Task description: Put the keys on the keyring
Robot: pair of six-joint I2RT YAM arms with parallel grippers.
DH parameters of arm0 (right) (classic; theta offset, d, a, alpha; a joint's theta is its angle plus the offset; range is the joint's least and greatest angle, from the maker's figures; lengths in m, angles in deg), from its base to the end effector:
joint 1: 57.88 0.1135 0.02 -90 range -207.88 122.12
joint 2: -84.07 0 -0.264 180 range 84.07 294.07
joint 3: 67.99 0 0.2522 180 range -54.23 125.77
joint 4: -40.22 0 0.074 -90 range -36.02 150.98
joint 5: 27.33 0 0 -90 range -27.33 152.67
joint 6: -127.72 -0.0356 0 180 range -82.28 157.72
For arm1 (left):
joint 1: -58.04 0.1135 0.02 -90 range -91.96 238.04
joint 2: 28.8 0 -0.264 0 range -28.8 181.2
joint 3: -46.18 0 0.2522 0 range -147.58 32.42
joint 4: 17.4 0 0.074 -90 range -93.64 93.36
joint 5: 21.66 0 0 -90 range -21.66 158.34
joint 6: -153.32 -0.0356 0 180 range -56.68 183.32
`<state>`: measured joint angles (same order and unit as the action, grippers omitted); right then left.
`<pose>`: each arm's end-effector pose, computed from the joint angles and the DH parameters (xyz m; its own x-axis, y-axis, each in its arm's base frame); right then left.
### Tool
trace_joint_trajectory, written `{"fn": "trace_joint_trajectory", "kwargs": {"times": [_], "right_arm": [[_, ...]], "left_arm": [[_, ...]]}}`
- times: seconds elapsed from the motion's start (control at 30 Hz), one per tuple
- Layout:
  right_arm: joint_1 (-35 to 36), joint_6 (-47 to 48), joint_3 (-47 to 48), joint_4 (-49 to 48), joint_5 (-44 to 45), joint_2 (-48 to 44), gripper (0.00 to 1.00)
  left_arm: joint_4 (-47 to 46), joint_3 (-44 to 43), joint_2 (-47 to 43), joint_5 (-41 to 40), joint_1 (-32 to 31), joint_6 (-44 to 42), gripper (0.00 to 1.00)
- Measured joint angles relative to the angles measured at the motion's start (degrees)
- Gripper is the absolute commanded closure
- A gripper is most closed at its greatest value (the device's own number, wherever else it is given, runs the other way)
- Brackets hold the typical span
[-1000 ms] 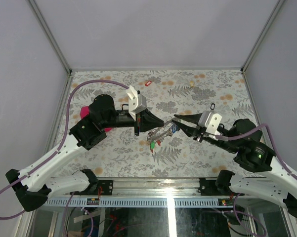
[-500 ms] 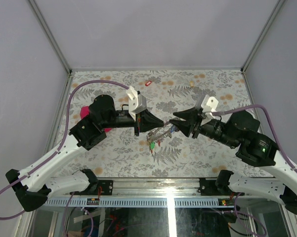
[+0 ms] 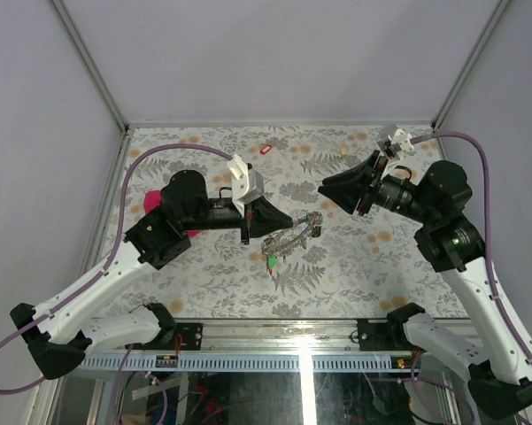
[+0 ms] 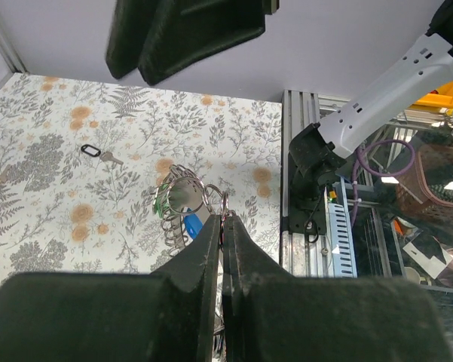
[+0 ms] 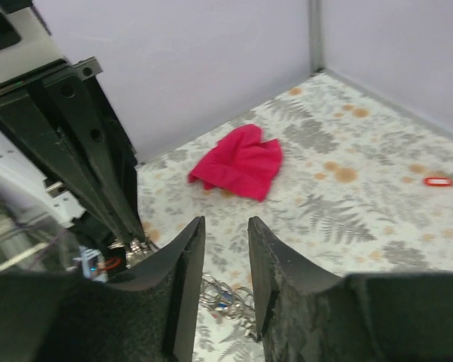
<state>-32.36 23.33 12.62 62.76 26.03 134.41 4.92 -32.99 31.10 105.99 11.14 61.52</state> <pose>0.1451 0.0928 0.4577 -0.1010 0.1728 -0.9798 -0.8819 0.4402 0.1685 0.1397 -0.1811 0.4197 -0.0051 0.0418 -0.9991 0.9955 0.0943 -0.0011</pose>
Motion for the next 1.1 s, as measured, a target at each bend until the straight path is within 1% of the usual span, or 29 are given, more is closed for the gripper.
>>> {"fn": "trace_joint_trajectory", "kwargs": {"times": [0.03, 0.13, 0.33, 0.47, 0.6, 0.67, 0.77, 1.1], "right_arm": [[-1.57, -2.1, -1.46, -1.88, -2.86, 0.0, 0.69], [-2.4, -5.46, -4.31, -4.87, -8.24, 0.0, 0.69], [-2.43, -5.77, -4.9, -6.51, -11.52, -0.83, 0.69], [-0.83, -4.5, -4.87, -6.27, -10.91, -1.73, 0.69], [6.95, 0.02, -4.68, -2.62, -6.82, -1.22, 0.69], [9.38, 1.57, -4.68, -0.85, -5.2, -1.09, 0.69], [10.01, 3.23, -4.68, -0.22, -3.41, -1.2, 0.69], [10.12, 5.66, -5.68, -0.26, -3.39, -1.05, 0.69]], "left_arm": [[0.35, 0.0, 0.0, -0.17, 0.0, 0.0, 1.0], [0.9, 0.0, 0.0, -0.68, 0.0, -0.02, 1.0], [1.66, 0.0, -0.02, -1.14, 0.0, -0.2, 1.0], [1.79, 0.0, -0.02, -1.4, 0.0, -0.24, 1.0], [1.79, 0.0, -0.02, -1.64, 0.0, -0.26, 1.0], [1.79, 0.0, -0.02, -1.66, 0.0, -0.28, 1.0], [1.79, 0.0, -0.02, -1.66, 0.0, -0.31, 1.0], [1.81, 0.0, -0.09, -1.62, 0.0, -0.46, 1.0]]}}
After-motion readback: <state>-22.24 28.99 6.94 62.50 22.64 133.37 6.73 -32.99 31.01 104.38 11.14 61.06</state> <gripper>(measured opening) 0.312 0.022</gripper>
